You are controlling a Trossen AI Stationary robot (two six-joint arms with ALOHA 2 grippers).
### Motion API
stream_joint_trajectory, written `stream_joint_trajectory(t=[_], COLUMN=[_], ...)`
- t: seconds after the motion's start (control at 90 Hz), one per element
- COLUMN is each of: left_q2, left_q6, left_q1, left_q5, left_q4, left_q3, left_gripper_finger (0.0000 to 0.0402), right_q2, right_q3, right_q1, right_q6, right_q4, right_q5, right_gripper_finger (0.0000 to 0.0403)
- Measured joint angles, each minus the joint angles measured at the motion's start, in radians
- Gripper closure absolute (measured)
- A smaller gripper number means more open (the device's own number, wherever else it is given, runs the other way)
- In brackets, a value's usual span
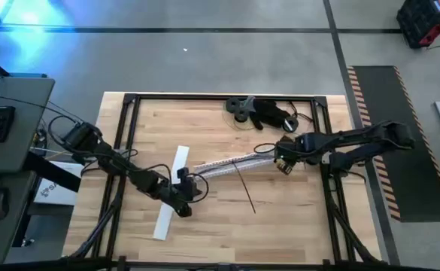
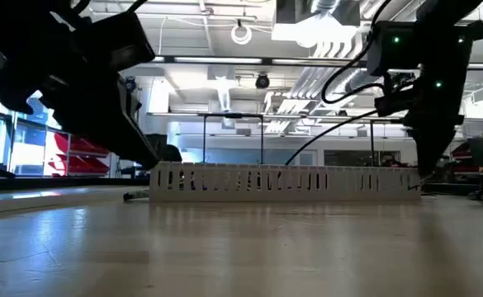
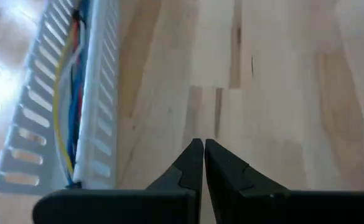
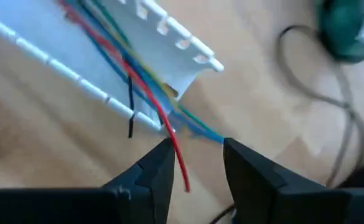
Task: Ziptie cables
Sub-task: Put the zip tied cable wires to the white cable duct
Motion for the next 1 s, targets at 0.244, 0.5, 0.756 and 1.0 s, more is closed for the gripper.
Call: stream_joint_trajectory(t=[0.244,0.5,0.756,1.0], left_q2=[0.009,0.009,0.009,0.009], left_q6=[0.001,0.008,0.055,0.126], left_q1=[0.000,-0.001,0.002,0.126], left_q5=[-0.004,-0.002,-0.091,-0.123], left_q4=[0.014,0.021,0.116,0.157], left_q3=[0.000,0.000,0.000,0.031], left_gripper_finger=[0.0401,0.0401,0.0401,0.0362], right_q2=[0.003,0.003,-0.001,-0.002], right_q3=[0.000,0.000,0.014,0.044], right_q1=[-0.067,-0.077,-0.059,0.066], right_q6=[-0.025,-0.087,-0.180,-0.384], right_q4=[0.005,0.009,-0.039,0.192], right_q5=[0.065,-0.085,-0.132,-0.208], right_gripper_finger=[0.0281,0.0281,0.0281,0.0281])
